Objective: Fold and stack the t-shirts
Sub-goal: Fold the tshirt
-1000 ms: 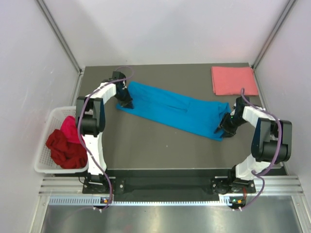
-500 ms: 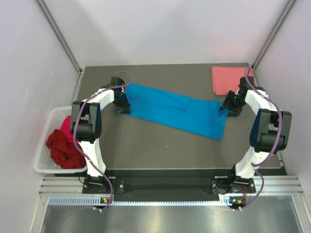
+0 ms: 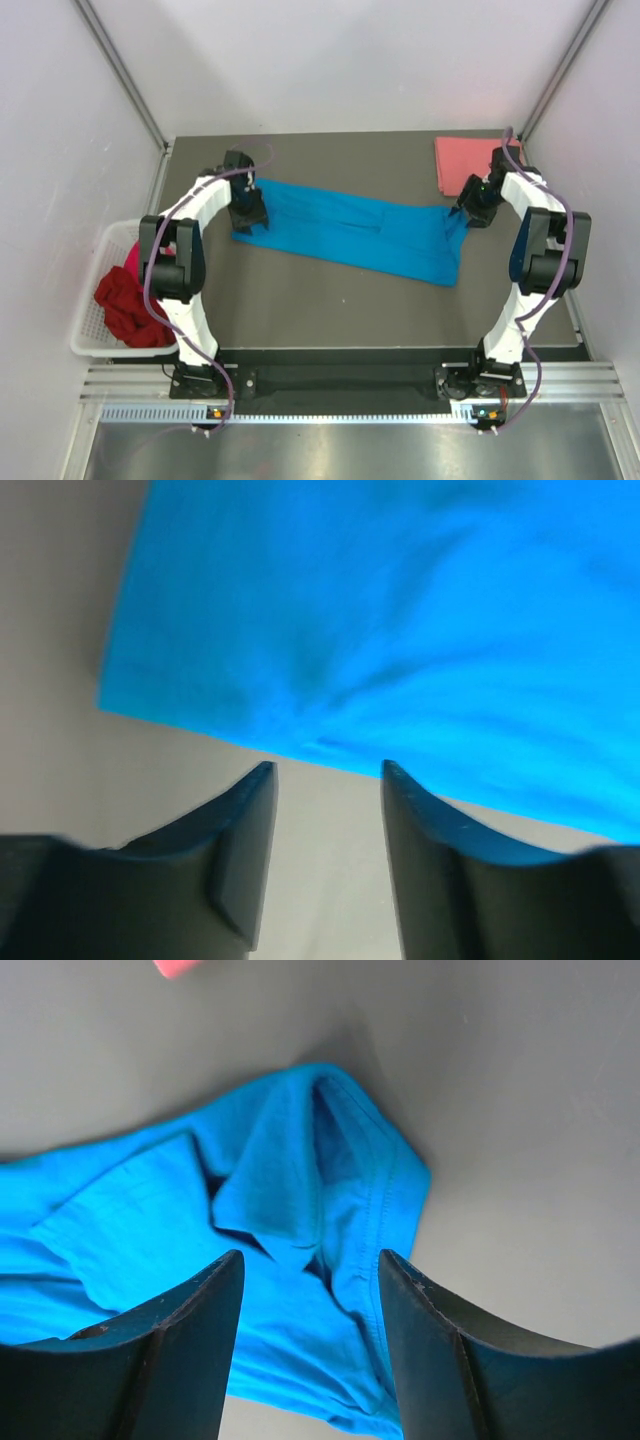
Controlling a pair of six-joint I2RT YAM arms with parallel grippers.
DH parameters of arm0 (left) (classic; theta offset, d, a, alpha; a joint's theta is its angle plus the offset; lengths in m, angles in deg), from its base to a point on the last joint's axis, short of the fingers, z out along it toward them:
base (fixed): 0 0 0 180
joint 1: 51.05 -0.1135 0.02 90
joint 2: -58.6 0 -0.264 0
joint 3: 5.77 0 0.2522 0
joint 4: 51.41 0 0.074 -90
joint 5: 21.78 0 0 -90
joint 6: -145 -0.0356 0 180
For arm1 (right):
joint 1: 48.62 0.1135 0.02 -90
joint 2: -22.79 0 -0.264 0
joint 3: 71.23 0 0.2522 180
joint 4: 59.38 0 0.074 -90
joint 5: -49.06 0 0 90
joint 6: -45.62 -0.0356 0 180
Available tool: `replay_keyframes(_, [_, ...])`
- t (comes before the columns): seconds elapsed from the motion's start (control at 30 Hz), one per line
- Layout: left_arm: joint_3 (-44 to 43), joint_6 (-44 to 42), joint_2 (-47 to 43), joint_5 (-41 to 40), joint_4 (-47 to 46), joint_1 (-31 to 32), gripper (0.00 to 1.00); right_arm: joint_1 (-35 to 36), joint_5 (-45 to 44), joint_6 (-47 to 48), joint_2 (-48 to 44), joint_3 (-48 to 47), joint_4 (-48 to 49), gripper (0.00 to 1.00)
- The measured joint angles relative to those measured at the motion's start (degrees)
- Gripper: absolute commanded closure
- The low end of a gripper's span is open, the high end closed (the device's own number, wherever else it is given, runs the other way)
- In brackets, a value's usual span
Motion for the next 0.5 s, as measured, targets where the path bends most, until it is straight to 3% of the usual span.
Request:
replay_keyframes(0.17, [-16.65,-3.72,1.62,-0.24,1.75,-0.28,0.36,0.00,0.09,0.07,0.00,-0.57,-0.48,0.42])
replay_keyframes(0.33, [-35.28,-7.67,10.05,-1.01,1.14,-0.76,0.36,0.00,0.04,0.57,-0.13,-0.52,-1.95,0.42])
replay_keyframes(0.5, [-41.00,-10.95,20.63,-2.43,-0.20,-1.14,0.37,-0.02,-0.13,1.03,-1.49,-0.46,-3.06,0.40])
